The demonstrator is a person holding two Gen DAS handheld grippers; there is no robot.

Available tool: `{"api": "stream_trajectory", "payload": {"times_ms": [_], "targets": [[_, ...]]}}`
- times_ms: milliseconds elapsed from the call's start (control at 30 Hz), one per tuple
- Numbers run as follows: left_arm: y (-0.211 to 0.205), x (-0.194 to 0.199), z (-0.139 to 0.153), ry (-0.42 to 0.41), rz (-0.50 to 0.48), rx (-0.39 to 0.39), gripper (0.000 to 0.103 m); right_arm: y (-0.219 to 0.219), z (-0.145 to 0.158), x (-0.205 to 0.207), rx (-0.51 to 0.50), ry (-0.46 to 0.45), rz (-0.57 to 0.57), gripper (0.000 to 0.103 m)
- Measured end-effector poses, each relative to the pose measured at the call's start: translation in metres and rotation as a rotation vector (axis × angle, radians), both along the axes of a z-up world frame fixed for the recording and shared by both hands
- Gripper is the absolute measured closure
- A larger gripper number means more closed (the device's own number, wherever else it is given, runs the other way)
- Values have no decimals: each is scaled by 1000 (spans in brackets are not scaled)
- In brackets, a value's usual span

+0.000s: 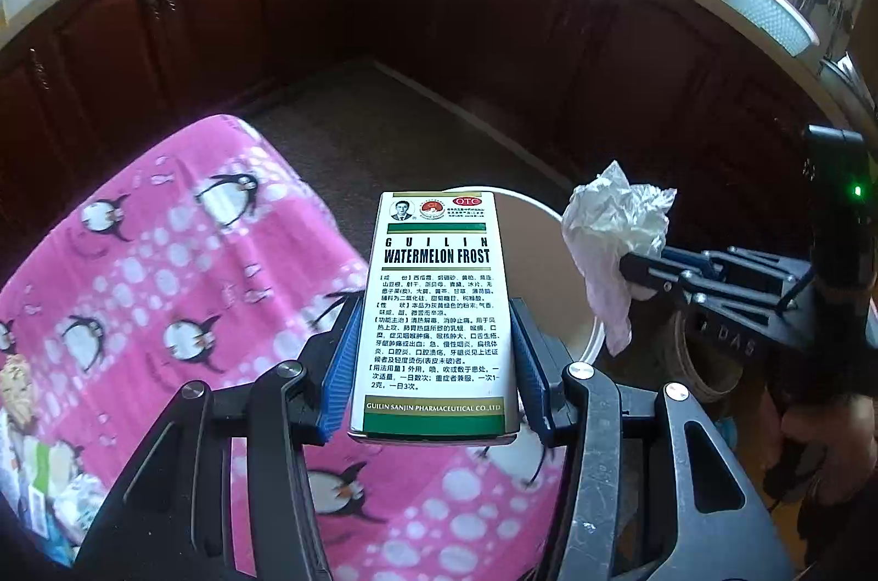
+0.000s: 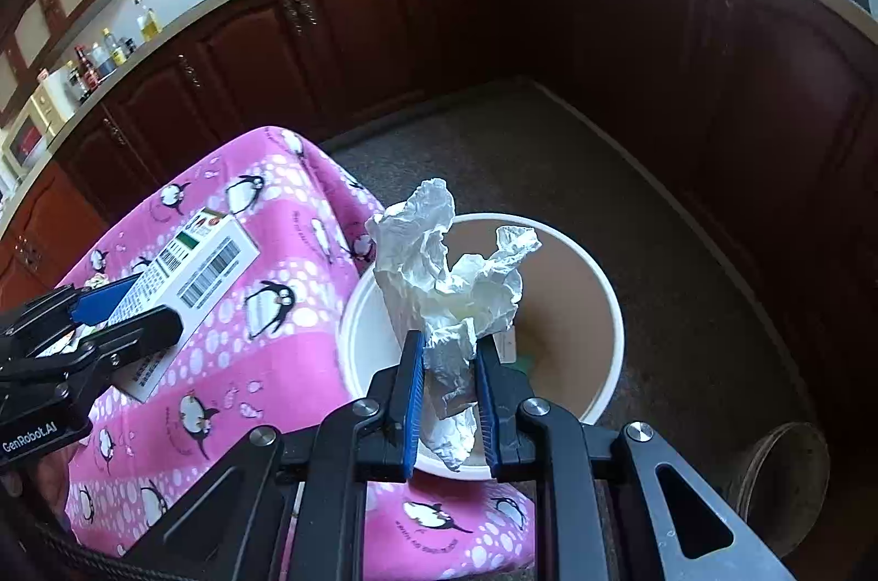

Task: Collect trash
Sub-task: 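Carry both items over the white bucket and open both grippers to drop them, then move both grippers back over the remaining trash on the blanket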

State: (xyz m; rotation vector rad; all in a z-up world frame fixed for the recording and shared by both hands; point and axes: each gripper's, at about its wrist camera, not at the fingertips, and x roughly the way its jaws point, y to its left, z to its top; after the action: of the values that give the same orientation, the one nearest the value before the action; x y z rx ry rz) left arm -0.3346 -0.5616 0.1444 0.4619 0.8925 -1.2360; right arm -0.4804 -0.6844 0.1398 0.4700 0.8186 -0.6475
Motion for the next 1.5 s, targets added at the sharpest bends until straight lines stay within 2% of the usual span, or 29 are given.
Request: {"api": "stream_trajectory", "payload": {"times_ms": [200, 400, 533, 567, 600, 633, 667, 700, 733, 1100, 1367, 1500], "targets": [[-22, -1, -13, 37, -1, 19, 54, -15, -12, -4, 27, 8, -32, 86], [-38, 9, -27, 160, 37, 12, 54, -25, -32, 6, 62, 23, -60, 86], [-43, 10, -36, 206, 59, 13, 53, -29, -43, 9, 69, 37, -77, 86], [-43, 9, -37, 211, 58, 11, 53, -29, -44, 10, 64, 39, -76, 82], [-43, 8, -38, 211, 57, 11, 50, -28, -45, 11, 57, 42, -75, 77], [-43, 9, -39, 207, 58, 12, 47, -27, -46, 11, 48, 47, -81, 62], [-43, 10, -40, 204, 61, 9, 38, -26, -46, 10, 36, 48, -92, 55], [-41, 10, -41, 206, 65, 2, 31, -25, -45, 10, 29, 45, -97, 55], [-41, 11, -42, 210, 68, -4, 30, -23, -45, 9, 29, 44, -95, 55], [-11, 13, -39, 139, 95, -3, 30, -9, -41, 9, 6, 42, -82, 55], [20, 22, -30, 51, 142, -11, 30, 9, -31, 17, -31, 41, -74, 46], [42, 28, -24, 41, 166, -17, 30, 24, -23, 23, -61, 36, -69, 44]]}}
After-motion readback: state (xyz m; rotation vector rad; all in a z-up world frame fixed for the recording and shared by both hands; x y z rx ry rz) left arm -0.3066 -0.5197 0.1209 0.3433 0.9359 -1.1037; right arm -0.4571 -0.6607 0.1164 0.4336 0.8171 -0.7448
